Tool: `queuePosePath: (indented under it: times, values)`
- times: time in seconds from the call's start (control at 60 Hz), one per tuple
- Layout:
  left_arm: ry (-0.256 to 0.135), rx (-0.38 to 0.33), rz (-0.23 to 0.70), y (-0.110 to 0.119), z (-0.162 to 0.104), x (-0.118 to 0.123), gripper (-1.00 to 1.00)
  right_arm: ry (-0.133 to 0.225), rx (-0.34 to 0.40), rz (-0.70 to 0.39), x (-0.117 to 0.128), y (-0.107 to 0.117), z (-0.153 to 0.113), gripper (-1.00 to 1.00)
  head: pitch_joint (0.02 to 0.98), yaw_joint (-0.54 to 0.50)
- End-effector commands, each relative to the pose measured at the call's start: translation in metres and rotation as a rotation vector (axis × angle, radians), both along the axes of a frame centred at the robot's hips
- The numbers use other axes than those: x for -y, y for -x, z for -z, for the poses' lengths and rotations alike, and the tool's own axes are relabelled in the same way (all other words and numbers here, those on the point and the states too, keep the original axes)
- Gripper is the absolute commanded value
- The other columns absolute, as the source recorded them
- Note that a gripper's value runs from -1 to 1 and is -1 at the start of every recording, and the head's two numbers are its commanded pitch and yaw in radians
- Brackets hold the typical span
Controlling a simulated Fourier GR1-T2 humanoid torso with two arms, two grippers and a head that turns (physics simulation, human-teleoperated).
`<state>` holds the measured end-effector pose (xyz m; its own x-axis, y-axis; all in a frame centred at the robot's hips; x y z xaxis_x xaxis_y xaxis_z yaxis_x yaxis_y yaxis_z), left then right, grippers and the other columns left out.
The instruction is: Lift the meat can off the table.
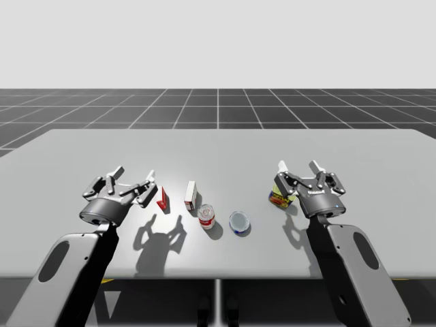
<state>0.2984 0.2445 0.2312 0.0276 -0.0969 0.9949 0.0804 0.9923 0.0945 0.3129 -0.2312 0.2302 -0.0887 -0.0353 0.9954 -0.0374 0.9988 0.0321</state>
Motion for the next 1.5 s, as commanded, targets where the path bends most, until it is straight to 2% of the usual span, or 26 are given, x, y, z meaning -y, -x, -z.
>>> queuePosePath:
  times: [0.017, 0.05, 0.267, 0.367, 0.5, 0.633, 0.7, 0.75, 0.8, 0.883, 0.95, 0.967, 1.0, 1.05, 1.083, 1.217, 1.3, 1.383, 1.5]
  values:
    - [0.000, 0.002, 0.000, 0.000, -0.001, -0.001, -1.00, 0.010, -0.001, 0.008, 0.001, -0.001, 0.000, -1.00, 0.615, -0.03]
    - [0.001, 0.002, 0.001, 0.000, -0.001, -0.001, -1.00, 0.024, 0.005, 0.020, 0.001, -0.001, 0.000, -1.00, 0.638, -0.05]
    - [0.011, 0.012, 0.011, 0.000, -0.002, 0.000, -1.00, 0.022, 0.004, 0.015, 0.001, -0.001, -0.001, -1.00, 0.754, -0.26]
    - [0.013, 0.016, 0.016, 0.000, -0.001, 0.000, -1.00, 0.024, 0.005, 0.013, 0.001, -0.001, -0.001, -1.00, 0.784, -0.34]
    - [0.016, 0.021, 0.019, -0.001, -0.001, 0.001, -1.00, 0.020, 0.003, 0.004, -0.001, 0.000, -0.001, -1.00, 0.798, -0.39]
    - [0.018, 0.019, 0.015, -0.001, -0.001, 0.001, -1.00, -0.014, -0.024, -0.030, -0.002, 0.003, -0.005, -1.00, 0.789, -0.39]
    - [0.021, 0.017, 0.014, -0.001, -0.001, 0.001, -1.00, -0.052, -0.046, -0.029, 0.001, 0.010, -0.012, -1.00, 0.784, -0.38]
    - [0.024, 0.016, 0.014, -0.001, -0.001, 0.002, -1.00, -0.027, -0.023, -0.023, 0.004, 0.018, -0.016, -1.00, 0.786, -0.39]
    - [0.023, 0.017, 0.016, -0.001, -0.001, 0.002, -1.00, -0.031, -0.041, -0.047, 0.006, 0.026, -0.018, -1.00, 0.791, -0.39]
    - [0.021, 0.017, 0.017, -0.001, -0.001, 0.003, -1.00, -0.004, -0.057, -0.089, 0.013, 0.041, -0.016, -1.00, 0.796, -0.39]
    - [0.015, 0.032, 0.002, -0.001, -0.002, 0.003, -1.00, 0.001, -0.066, -0.126, 0.017, 0.051, -0.014, -1.00, 0.794, -0.39]
    - [0.013, 0.037, 0.000, -0.001, -0.002, 0.003, -1.00, 0.001, -0.066, -0.133, 0.017, 0.053, -0.014, -1.00, 0.793, -0.38]
    - [0.017, 0.038, 0.001, -0.001, -0.002, 0.003, -1.00, -0.027, -0.068, -0.180, 0.021, 0.060, -0.012, -1.00, 0.789, -0.38]
    - [0.019, 0.039, 0.001, -0.001, -0.002, 0.003, -1.00, -0.033, -0.070, -0.201, 0.023, 0.064, -0.010, -1.00, 0.789, -0.38]
    - [0.019, 0.040, -0.002, -0.001, -0.002, 0.003, -1.00, -0.022, -0.066, -0.211, 0.027, 0.069, -0.007, -1.00, 0.790, -0.38]
    - [0.019, 0.042, -0.004, 0.000, -0.002, 0.003, -1.00, -0.015, -0.071, -0.261, 0.036, 0.079, 0.003, -1.00, 0.792, -0.38]
    - [0.019, 0.042, -0.003, 0.000, -0.002, 0.003, -1.00, 0.002, -0.080, -0.279, 0.041, 0.083, 0.011, -1.00, 0.792, -0.38]
    - [0.019, 0.043, -0.004, 0.000, -0.002, 0.004, -1.00, 0.034, -0.089, -0.293, 0.047, 0.085, 0.027, -1.00, 0.791, -0.38]
    - [0.016, 0.044, -0.005, 0.000, -0.002, 0.004, -1.00, 0.049, -0.124, -0.271, 0.054, 0.082, 0.042, -1.00, 0.787, -0.37]
